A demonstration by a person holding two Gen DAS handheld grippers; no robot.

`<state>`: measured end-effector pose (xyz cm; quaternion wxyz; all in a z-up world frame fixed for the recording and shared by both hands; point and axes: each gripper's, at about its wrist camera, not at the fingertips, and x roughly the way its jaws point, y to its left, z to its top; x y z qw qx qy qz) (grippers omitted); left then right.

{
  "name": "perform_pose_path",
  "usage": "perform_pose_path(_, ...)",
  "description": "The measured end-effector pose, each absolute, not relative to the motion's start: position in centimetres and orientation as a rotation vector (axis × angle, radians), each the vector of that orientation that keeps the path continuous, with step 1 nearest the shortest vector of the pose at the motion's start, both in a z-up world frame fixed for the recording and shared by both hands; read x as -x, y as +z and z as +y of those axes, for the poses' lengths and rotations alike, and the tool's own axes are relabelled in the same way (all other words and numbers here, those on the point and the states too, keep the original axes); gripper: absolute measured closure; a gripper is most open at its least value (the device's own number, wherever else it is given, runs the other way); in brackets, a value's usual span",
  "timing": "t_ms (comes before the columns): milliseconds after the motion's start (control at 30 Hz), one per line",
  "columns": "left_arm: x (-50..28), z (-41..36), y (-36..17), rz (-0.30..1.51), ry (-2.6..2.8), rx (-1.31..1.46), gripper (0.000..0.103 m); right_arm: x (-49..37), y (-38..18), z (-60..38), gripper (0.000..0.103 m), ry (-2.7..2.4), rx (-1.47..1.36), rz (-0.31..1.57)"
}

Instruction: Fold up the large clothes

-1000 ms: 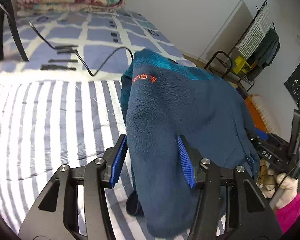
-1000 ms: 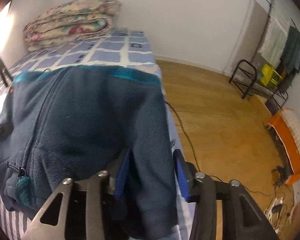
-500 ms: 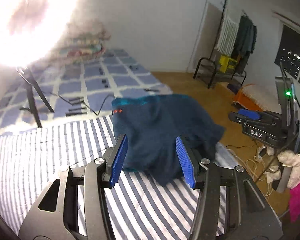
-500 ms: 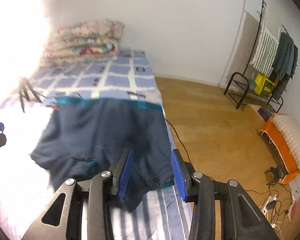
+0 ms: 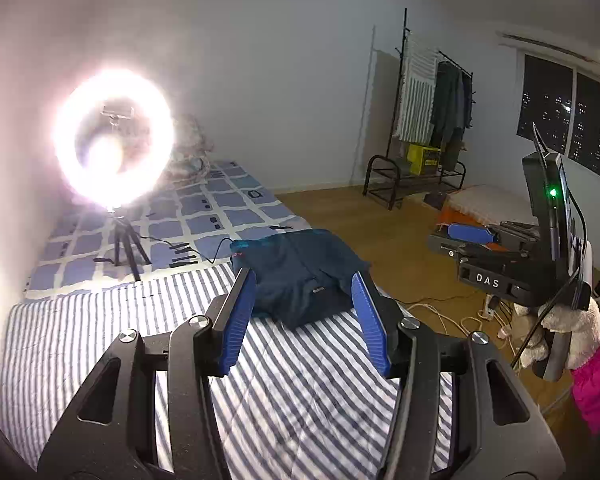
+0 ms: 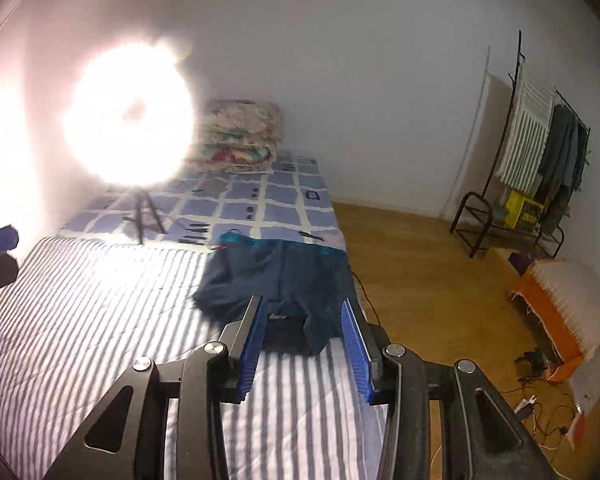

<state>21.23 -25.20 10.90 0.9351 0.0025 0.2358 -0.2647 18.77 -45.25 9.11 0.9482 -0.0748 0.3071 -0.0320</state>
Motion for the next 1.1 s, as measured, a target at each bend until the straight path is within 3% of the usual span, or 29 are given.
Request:
perform_pose_path(200, -14.3, -22.8, 11.6, 0.464, -0.545, 0.010, 0.051, -11.5, 10.0, -42.1, 0.064, -0.058, 0.137, 0.611)
perform_pose_path(467, -8.3, -20.4, 7.8, 0.515, -0.511, 0.004, 0.051, -4.4, 7.7, -40.6, 0.060, -0.081, 0.072, 0.601)
perform_pose_path(667, -6.8, -19.8, 5.3, 0.544, -0.497, -0.007, 0.050, -1.6, 6.1, -40.3, 0.038, -0.112, 0.027, 0.570)
perform_pose_path(733, -6.8, -19.7, 4.9, 0.550, -0.497, -0.009, 0.050, -1.3, 6.0, -40.2, 0.025, -0.126, 0.040, 0.559)
perform_pose_path(767, -6.9, -19.7, 4.8, 0.548, -0.494, -0.018, 0.047, -1.2, 6.0, -40.2, 0.023, -0.127, 0.041, 0.554)
perform_pose_path(867, -6.9, -19.6, 4.4, 0.530, -0.483, -0.014, 0.021, -0.8, 5.9, -40.2, 0.013, -0.143, 0.037, 0.534)
perform_pose_path(900, -6.8, -19.4, 4.4, 0.525, -0.481, -0.009, 0.017, -0.8, 5.9, -40.3, 0.010, -0.149, 0.039, 0.528)
perform_pose_path(1000, -7.0, -19.6, 4.0, 0.535, -0.482, -0.021, 0.015, -0.8, 5.7, -40.3, 0.002, -0.165, 0.042, 0.517)
perform_pose_path(1100, -7.0, -20.0, 3.5, 0.540, -0.471, -0.049, 0.008, -0.9, 5.5, -40.7, 0.000, -0.165, 0.015, 0.508)
